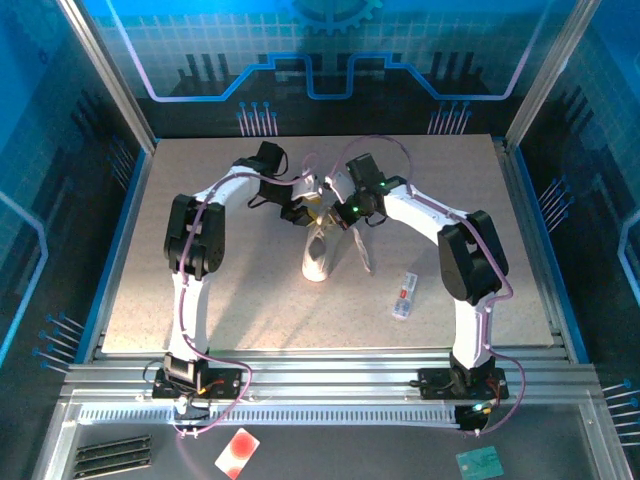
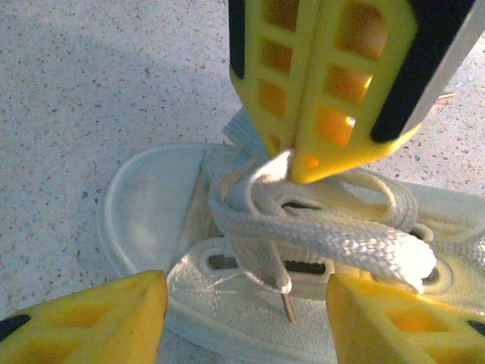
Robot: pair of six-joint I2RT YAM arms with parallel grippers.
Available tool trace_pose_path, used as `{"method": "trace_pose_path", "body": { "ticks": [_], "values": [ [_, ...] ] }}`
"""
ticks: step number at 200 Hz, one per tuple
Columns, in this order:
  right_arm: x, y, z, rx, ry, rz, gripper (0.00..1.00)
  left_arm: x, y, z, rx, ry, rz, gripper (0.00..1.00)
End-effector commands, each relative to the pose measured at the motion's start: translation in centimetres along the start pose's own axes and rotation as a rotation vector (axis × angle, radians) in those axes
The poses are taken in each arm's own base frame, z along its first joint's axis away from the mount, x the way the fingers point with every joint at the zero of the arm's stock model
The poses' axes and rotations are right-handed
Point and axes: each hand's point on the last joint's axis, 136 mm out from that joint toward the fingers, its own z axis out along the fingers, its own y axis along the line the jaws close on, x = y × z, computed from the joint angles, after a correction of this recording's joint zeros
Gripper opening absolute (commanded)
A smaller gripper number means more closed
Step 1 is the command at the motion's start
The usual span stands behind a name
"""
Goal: Tie the shoes
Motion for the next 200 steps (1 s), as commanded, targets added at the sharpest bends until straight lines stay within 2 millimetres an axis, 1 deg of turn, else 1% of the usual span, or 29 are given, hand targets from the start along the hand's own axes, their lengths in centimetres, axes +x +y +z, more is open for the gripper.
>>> {"method": "trace_pose_path", "body": {
  "ticks": [1,27,44,76,86,92,99,108,111,117,119,121,132,137,147,156,167,177,187,200],
  "values": [
    [-0.8,0.6,0.4,-0.029,-0.026,-0.008,0.0,-0.4,-0.7,1.0,0.05,-0.023,0.003,0.57],
    [-0.8,0.7,0.4,-0.033,-0.033,-0.01,0.0,-0.3,-0.4,1.4,0.046,-0.016,-0.005,0.52],
    [-0.9,0.7,0.5,-0.035,-0.041,-0.005,0.0,-0.3,-0.4,1.4,0.048,-0.015,-0.01,0.51],
    [-1.2,1.1,0.7,-0.055,-0.055,0.002,0.0,0.4,-0.5,1.7,0.055,0.011,-0.025,0.51],
    [-1.2,1.1,0.8,-0.058,-0.056,0.002,0.0,0.5,-0.6,1.7,0.059,0.009,-0.028,0.49],
    [-1.2,1.1,0.8,-0.058,-0.055,0.001,0.0,0.4,-0.6,1.7,0.059,0.01,-0.031,0.45],
    [-1.2,1.1,0.8,-0.056,-0.054,0.002,0.0,0.4,-0.5,1.7,0.057,0.013,-0.029,0.37],
    [-1.2,0.9,0.7,-0.047,-0.052,0.003,0.0,0.5,-0.5,1.6,0.054,0.021,-0.03,0.22],
    [-1.1,0.9,0.6,-0.044,-0.051,0.004,0.0,0.5,-0.5,1.5,0.051,0.026,-0.03,0.15],
    [-1.2,0.8,0.4,-0.035,-0.053,0.001,0.05,0.6,-0.4,1.4,0.045,0.034,-0.028,0.02],
    [-1.1,0.7,0.3,-0.032,-0.052,0.001,0.07,0.7,-0.4,1.4,0.043,0.037,-0.028,0.0],
    [-1.2,0.7,0.2,-0.029,-0.053,0.002,0.08,0.7,-0.3,1.3,0.04,0.039,-0.027,0.0],
    [-1.1,0.3,-0.6,-0.013,-0.06,0.007,0.25,0.9,-0.1,1.1,0.019,0.052,-0.023,0.0],
    [-1.0,0.2,-1.0,-0.011,-0.063,0.011,0.31,1.0,0.0,1.0,0.01,0.055,-0.025,0.0],
    [-0.8,0.0,-1.9,-0.013,-0.072,0.027,0.4,1.1,0.2,0.6,-0.012,0.06,-0.025,0.0],
    [-0.4,-0.1,-2.8,-0.031,-0.079,0.047,0.46,1.1,0.4,0.3,-0.025,0.066,-0.027,0.0],
    [0.3,-0.1,-3.9,-0.057,-0.081,0.075,0.53,1.1,0.4,0.0,-0.032,0.072,-0.032,0.0],
    [1.5,-0.1,-4.4,-0.067,-0.068,0.096,0.57,1.2,0.4,-0.1,-0.035,0.078,-0.036,0.0],
    [3.1,-0.4,-4.3,-0.042,-0.033,0.114,0.59,1.2,0.3,-0.2,-0.034,0.082,-0.041,0.0],
    [5.7,-1.3,-3.6,0.012,0.035,0.145,0.6,1.1,0.2,-0.3,-0.037,0.084,-0.048,0.0]
  ]
}}
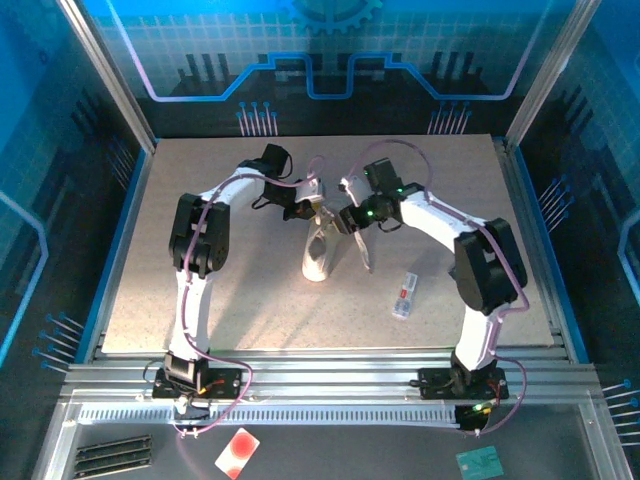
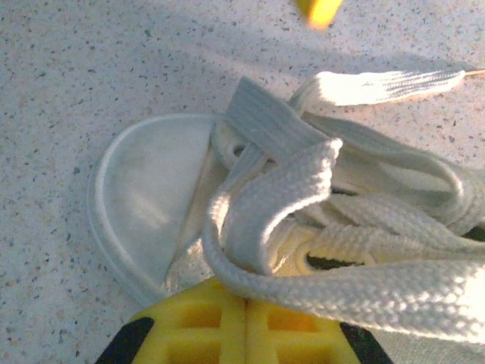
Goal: Tie the shoes
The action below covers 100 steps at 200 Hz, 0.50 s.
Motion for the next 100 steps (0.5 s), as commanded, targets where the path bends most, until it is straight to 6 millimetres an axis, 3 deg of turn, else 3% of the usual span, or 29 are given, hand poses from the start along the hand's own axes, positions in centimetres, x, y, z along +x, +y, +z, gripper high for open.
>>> {"method": "trace_pose_path", "body": {
  "ticks": [1,34,74,88,100],
  "values": [
    [3.1,-0.8,-0.6,0.042,0.067,0.054,0.6,-0.6,-0.4,-1.6,-0.02,0.013,-0.019,0.0],
    [7.6,-2.5,2.0,0.131,0.243,0.124,0.62,-0.9,-0.5,-2.0,-0.025,0.016,-0.029,0.0],
    [8.3,-1.9,5.2,0.122,0.362,0.127,0.64,-1.0,-1.2,-2.6,-0.031,0.031,-0.039,0.0],
    [9.0,-2.1,6.0,0.144,0.417,0.136,0.58,-1.0,-1.6,-3.0,-0.037,0.035,-0.041,0.0],
    [10.0,-2.4,6.4,0.159,0.458,0.156,0.43,-1.1,-1.9,-3.3,-0.041,0.035,-0.053,0.0]
  ]
}}
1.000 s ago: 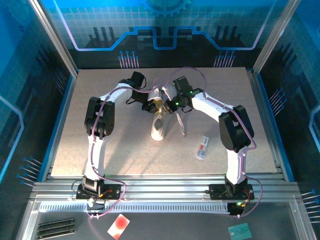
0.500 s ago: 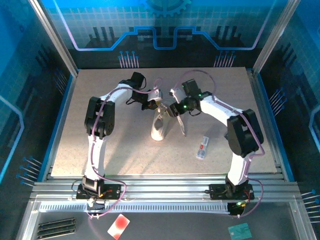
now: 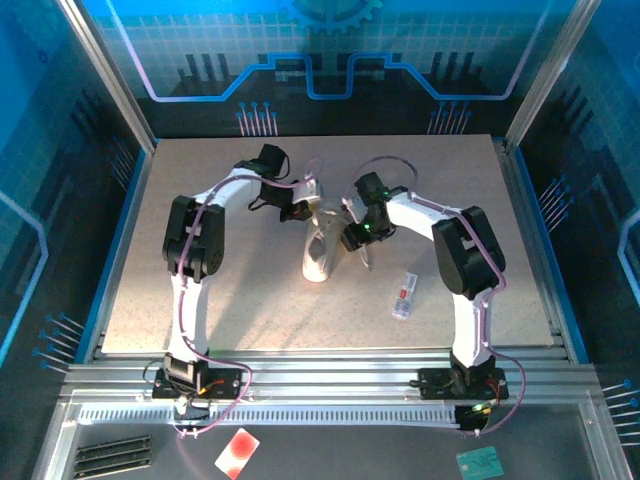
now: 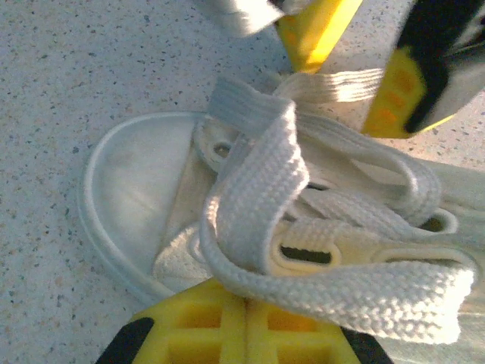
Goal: Tie the shoes
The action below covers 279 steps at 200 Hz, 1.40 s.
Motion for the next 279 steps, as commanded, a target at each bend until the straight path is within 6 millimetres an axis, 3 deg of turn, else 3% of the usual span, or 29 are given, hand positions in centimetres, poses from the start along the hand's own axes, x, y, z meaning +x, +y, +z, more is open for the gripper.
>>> {"method": "trace_pose_path", "body": {
  "ticks": [1,27,38,116,169,195,231,253,279],
  "values": [
    [2.8,0.2,2.4,0.024,0.148,0.027,0.42,-0.8,-0.8,-2.1,-0.019,-0.005,-0.024,0.0],
    [4.1,-0.7,2.3,0.07,0.165,0.062,0.08,-0.5,-1.6,-3.2,-0.035,0.012,-0.067,0.0],
    [4.4,-1.1,1.8,0.072,0.146,0.085,0.0,-0.1,-2.1,-3.7,-0.043,0.025,-0.089,0.0],
    [2.5,-3.1,-5.9,0.061,-0.114,0.2,0.0,1.5,-5.0,-9.3,-0.181,0.118,-0.218,0.0],
    [1.8,-2.8,-8.5,0.05,-0.171,0.195,0.0,3.9,-7.6,-10.9,-0.249,0.183,-0.291,0.0],
    [1.7,-2.5,-10.0,0.032,-0.202,0.207,0.0,5.9,-7.0,-12.6,-0.346,0.255,-0.374,0.0],
    [1.3,-1.7,-12.2,-0.008,-0.245,0.207,0.0,9.1,-5.1,-17.0,-0.496,0.316,-0.594,0.0],
    [1.6,-1.5,-12.3,-0.027,-0.233,0.216,0.0,11.8,-5.4,-19.0,-0.561,0.402,-0.692,0.0],
    [2.9,-2.2,-11.7,-0.025,-0.188,0.264,0.0,14.4,-6.6,-19.9,-0.584,0.49,-0.777,0.0]
  ]
}}
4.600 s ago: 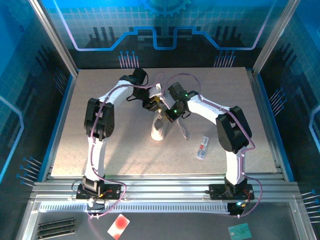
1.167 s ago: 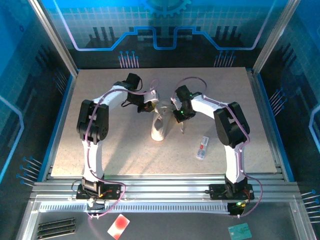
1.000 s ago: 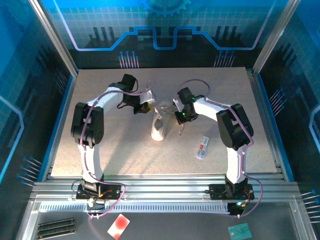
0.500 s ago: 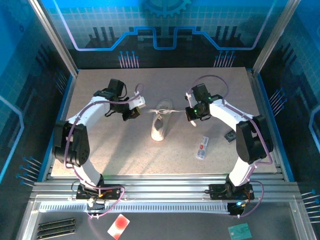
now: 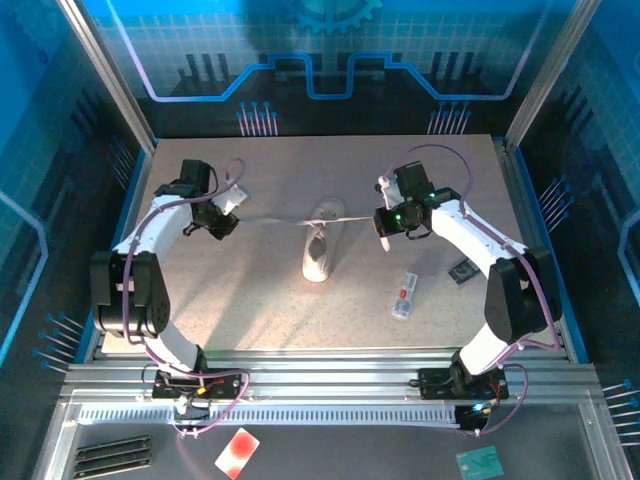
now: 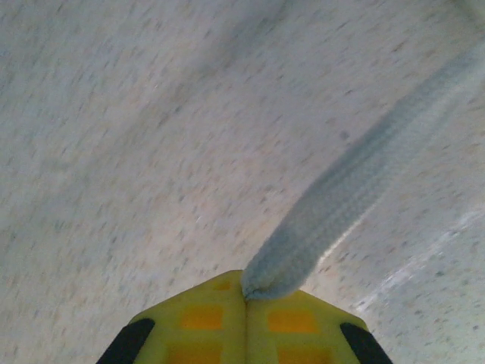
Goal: Tie the shoes
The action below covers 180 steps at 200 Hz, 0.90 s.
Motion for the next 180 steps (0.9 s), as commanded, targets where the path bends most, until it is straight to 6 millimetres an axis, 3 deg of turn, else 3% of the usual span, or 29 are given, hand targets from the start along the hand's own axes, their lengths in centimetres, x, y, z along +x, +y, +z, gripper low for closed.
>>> {"method": "trace_pose_path", "body": {
  "ticks": [1,83,138,180],
  "values": [
    [1.7,-0.8,-0.3,-0.005,0.059,0.074,0.0,2.7,1.0,-1.2,-0.07,0.106,-0.101,0.0],
    [5.9,-5.9,-1.3,0.092,0.126,0.222,0.0,8.1,1.0,-1.6,-0.085,0.225,-0.296,0.0],
    [7.1,-6.3,-0.6,0.081,0.164,0.229,0.0,10.7,1.2,-3.6,-0.14,0.208,-0.381,0.0],
    [7.0,-6.3,-1.0,0.085,0.164,0.215,0.0,11.3,1.1,-4.5,-0.158,0.15,-0.411,0.0]
  ]
}}
